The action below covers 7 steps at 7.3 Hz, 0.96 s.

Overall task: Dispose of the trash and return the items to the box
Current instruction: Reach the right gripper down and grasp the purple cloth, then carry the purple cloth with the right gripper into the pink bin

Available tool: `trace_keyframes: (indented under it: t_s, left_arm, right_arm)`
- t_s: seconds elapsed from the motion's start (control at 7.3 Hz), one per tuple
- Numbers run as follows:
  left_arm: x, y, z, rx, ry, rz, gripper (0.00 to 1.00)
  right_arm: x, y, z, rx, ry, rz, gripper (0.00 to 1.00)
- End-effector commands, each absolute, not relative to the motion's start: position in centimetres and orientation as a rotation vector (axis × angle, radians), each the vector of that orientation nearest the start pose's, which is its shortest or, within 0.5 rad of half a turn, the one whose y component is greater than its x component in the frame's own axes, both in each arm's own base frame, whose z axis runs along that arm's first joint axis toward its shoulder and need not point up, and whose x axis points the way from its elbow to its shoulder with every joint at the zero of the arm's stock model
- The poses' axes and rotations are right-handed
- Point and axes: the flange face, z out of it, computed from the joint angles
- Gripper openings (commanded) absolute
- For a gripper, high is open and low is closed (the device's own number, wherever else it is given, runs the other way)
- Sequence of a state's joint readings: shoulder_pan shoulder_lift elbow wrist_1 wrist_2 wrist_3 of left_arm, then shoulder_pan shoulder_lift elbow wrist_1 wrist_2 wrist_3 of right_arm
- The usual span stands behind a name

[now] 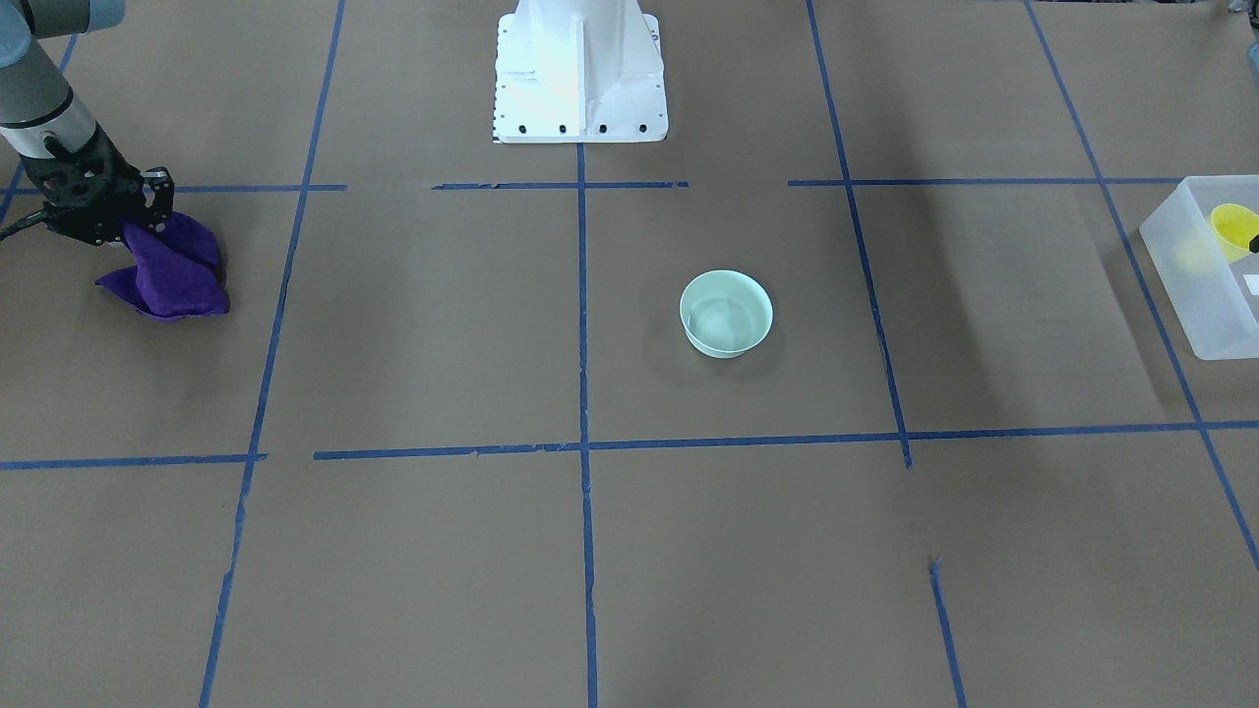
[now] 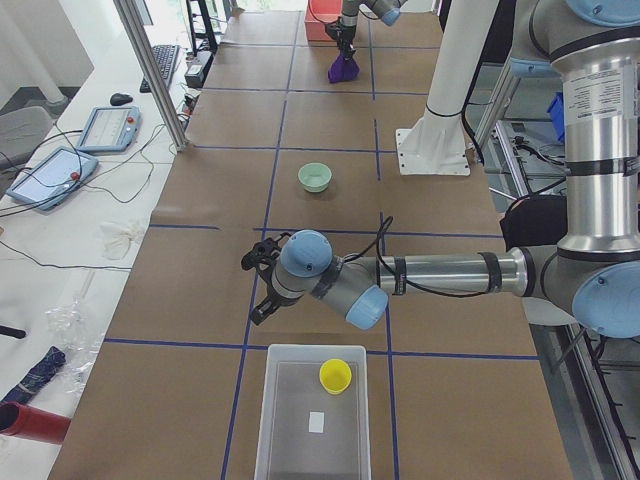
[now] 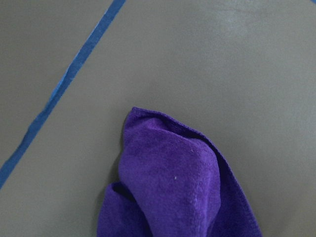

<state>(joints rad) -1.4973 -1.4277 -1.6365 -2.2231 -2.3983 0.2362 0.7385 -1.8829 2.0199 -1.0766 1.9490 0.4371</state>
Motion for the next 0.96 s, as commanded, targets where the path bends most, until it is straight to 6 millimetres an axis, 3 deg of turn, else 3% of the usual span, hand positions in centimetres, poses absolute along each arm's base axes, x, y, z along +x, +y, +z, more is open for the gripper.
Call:
trace_keyframes:
  t_s: [0.0,0.14,0.68,0.82]
  left_arm:
    - [-2.7,-45.6,61.3,0.616,0.765,0.523,1.0]
    - [-2.7,-45.6,61.3,0.616,0.765,0.523,1.0]
    - [-2.7,-45.7,61.0,0.621,0.764,0.524,1.0]
    - [-2.6,-46.0,60.8,0.618,0.769,0.51,1.0]
  right_arm:
    - [-18.1,-36.3,52.9,0.367,-0.636,-0.547,0.0]
    - [-13.9,-38.3,52.7,0.35,-0.64,-0.56,0.0]
    - [9.0,-48.4,48.8,0.355,-0.52,-0.754,0.0]
    - [13.7,-49.8,52.6,0.335,-0.53,-0.81,0.0]
